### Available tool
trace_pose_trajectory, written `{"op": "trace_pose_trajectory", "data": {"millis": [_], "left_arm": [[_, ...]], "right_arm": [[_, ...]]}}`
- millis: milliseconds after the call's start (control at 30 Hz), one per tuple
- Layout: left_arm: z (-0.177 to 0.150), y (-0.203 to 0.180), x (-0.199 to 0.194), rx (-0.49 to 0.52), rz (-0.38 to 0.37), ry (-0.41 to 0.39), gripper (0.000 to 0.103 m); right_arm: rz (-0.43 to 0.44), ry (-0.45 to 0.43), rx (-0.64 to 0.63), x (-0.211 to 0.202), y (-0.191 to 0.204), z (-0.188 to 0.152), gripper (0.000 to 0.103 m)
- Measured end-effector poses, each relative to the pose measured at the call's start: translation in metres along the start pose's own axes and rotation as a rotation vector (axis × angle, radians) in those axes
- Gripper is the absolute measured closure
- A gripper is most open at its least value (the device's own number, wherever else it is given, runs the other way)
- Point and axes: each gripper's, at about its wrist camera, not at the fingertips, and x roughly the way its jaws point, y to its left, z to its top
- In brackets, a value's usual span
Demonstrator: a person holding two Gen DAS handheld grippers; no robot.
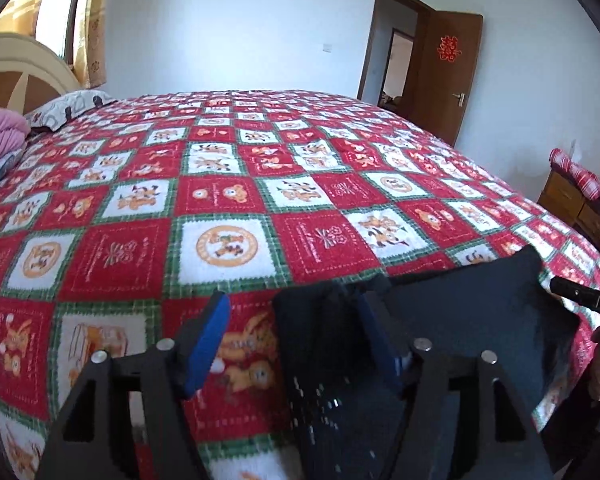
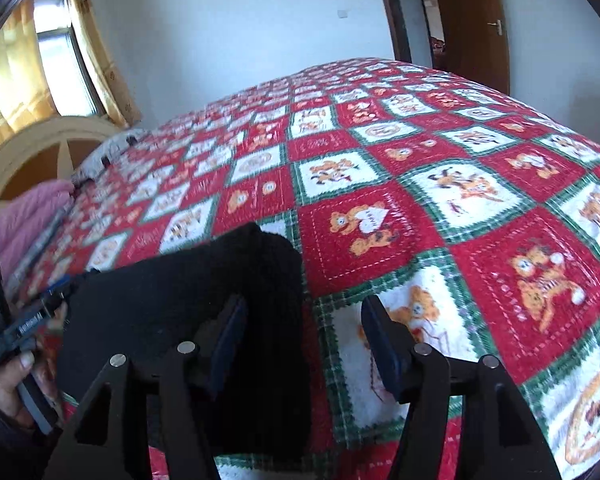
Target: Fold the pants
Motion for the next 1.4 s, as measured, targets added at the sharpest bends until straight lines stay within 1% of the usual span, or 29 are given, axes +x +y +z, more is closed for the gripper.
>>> {"op": "trace_pose_trajectory", "data": {"millis": [67,133,200,233,267,300,333,367,433,567,633,667,700,800,967,1033,1133,1200,1233,1267,1333,1400], "left_arm": [[-0.004,0.000,-0.008,-0.017,-0.014,-0.006,0.025],[-0.011,-0.003,-0.014,-0.016,-0.026,-0.007,0.020],[-0.017,-0.006,-0.013,-0.004,-0.030,0.005,0.018],[-0.020,-0.007,-0.010,0.001,-0.031,0.014,0.018],[-0.023,-0.007,-0.005,0.005,-0.030,0.030,0.018],[-0.025,-0.006,0.000,0.005,-0.029,0.045,0.018],[-0.028,-0.005,0.005,-0.001,-0.034,0.058,0.018],[-0.030,-0.002,0.009,-0.016,-0.046,0.062,0.017],[-0.032,-0.002,0.007,-0.025,-0.055,0.051,0.016],[-0.032,-0.002,0.000,-0.032,-0.053,0.064,0.016],[-0.035,0.002,-0.004,-0.051,-0.068,0.067,0.013],[-0.037,0.003,-0.005,-0.058,-0.071,0.067,0.008],[-0.040,0.005,-0.005,-0.064,-0.077,0.063,0.006],[-0.044,0.002,-0.004,-0.038,-0.073,0.046,0.005],[-0.043,-0.001,-0.002,-0.037,-0.064,0.042,0.000],[-0.045,-0.004,0.000,-0.024,-0.049,0.036,0.000],[-0.046,-0.004,0.001,-0.025,-0.041,0.020,0.000],[-0.046,-0.002,0.001,-0.033,-0.048,0.021,0.000],[-0.046,-0.002,0.001,-0.035,-0.048,0.022,0.000],[-0.046,-0.003,0.001,-0.036,-0.045,0.024,0.000],[-0.045,-0.004,0.002,-0.042,-0.035,0.026,0.000],[-0.045,-0.006,0.004,-0.039,-0.027,0.023,0.000]], "right_arm": [[0.016,-0.017,0.004,-0.007,0.001,-0.001,0.042],[0.023,-0.014,-0.028,-0.010,0.008,-0.004,0.042],[0.021,0.022,-0.075,-0.005,0.016,-0.011,0.042],[0.003,0.044,-0.095,0.000,0.018,-0.015,0.042],[-0.025,0.071,-0.114,0.008,0.020,-0.019,0.039],[-0.031,0.083,-0.116,0.012,0.019,-0.021,0.036],[-0.031,0.085,-0.110,0.014,0.016,-0.021,0.031],[-0.032,0.081,-0.109,0.015,0.012,-0.021,0.029],[-0.025,0.083,-0.115,0.016,0.009,-0.021,0.029],[-0.011,0.059,-0.096,0.008,0.009,-0.020,0.029],[0.033,0.032,-0.054,0.000,0.004,-0.016,0.029],[0.059,0.023,-0.028,-0.002,0.000,-0.015,0.029],[0.071,0.026,-0.011,-0.001,-0.003,-0.013,0.029],[0.087,0.057,0.023,0.008,-0.010,-0.016,0.029],[0.108,0.040,0.016,0.006,-0.005,-0.015,0.029],[0.098,0.054,-0.008,0.010,0.001,-0.018,0.029],[0.034,0.069,-0.082,0.016,0.013,-0.024,0.029],[0.052,0.057,-0.058,0.014,0.011,-0.023,0.029],[0.077,0.050,-0.034,0.012,0.009,-0.022,0.033],[0.092,0.045,-0.022,0.011,0.008,-0.021,0.041],[0.113,0.057,-0.014,0.013,0.008,-0.022,0.042],[0.095,0.062,-0.028,0.017,0.011,-0.023,0.043]]}}
